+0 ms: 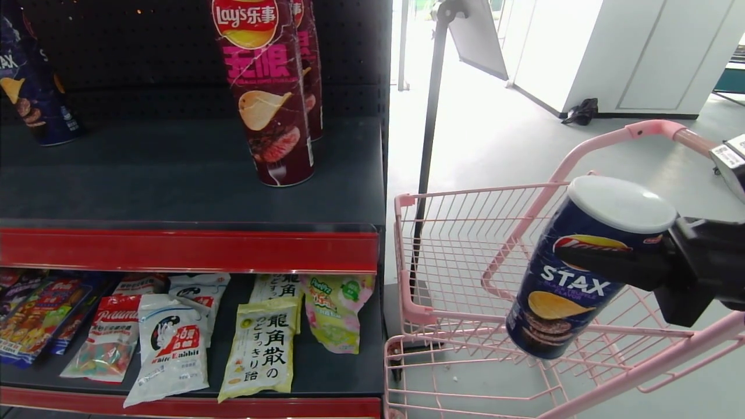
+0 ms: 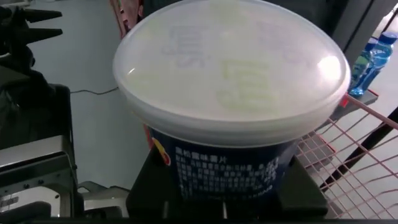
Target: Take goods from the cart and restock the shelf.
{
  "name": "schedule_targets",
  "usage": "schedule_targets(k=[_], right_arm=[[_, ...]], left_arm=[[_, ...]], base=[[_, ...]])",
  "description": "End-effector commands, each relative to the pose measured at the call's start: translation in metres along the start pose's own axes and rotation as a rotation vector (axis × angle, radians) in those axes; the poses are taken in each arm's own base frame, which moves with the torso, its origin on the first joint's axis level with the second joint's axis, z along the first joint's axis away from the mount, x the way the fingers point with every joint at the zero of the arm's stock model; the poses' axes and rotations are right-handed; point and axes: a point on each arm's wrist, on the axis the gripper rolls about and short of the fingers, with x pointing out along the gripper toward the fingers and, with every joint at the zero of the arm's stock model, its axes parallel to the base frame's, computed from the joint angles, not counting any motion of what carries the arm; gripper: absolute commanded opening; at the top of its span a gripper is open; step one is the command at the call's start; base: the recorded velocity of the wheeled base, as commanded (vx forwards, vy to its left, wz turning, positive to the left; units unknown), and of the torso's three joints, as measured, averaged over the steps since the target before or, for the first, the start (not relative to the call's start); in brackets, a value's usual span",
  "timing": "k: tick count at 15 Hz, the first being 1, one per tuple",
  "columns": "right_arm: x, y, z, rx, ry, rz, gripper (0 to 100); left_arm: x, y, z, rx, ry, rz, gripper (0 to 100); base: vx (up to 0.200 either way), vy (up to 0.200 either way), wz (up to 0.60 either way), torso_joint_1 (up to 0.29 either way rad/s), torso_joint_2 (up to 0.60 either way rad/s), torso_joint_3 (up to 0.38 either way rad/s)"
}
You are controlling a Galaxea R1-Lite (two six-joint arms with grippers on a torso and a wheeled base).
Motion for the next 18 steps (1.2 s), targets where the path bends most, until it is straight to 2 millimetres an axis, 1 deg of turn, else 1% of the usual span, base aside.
schedule_targets(k=[1,2,5,7,10,18], right_arm=[[-0.002,0.004,-0.002,0.002,0.004,-0.005,0],[-0.002,0.004,-0.002,0.002,0.009,-0.023,0],[-0.001,0.0,0.009,-0.034,-0.017,-0.026,0],[0.003,0.009,0.016,-0.046,-0.036,0.021,0],[0.005,0.014,0.014,-0.043,-0.035,0.041,0],[-0.003,0.027,0.014,-0.037,-0.032,0.058,0]], left_arm=[[0.0,0.0,0.0,0.0,0.001,0.0,100],[0.0,0.0,0.0,0.0,0.001,0.0,100],[0.0,0.0,0.0,0.0,0.001,0.0,100],[0.0,0.0,0.0,0.0,0.001,0.0,100],[0.0,0.0,0.0,0.0,0.001,0.0,100],[0.0,0.0,0.0,0.0,0.001,0.0,100]], base=[[0.0,0.0,0.0,0.0,0.0,0.0],[0.0,0.0,0.0,0.0,0.0,0.0],[0.0,0.0,0.0,0.0,0.0,0.0],[0.0,0.0,0.0,0.085,-0.27,-0.171],[0.0,0.0,0.0,0.162,-0.45,-0.292],[0.0,0.0,0.0,0.215,-0.54,-0.328]])
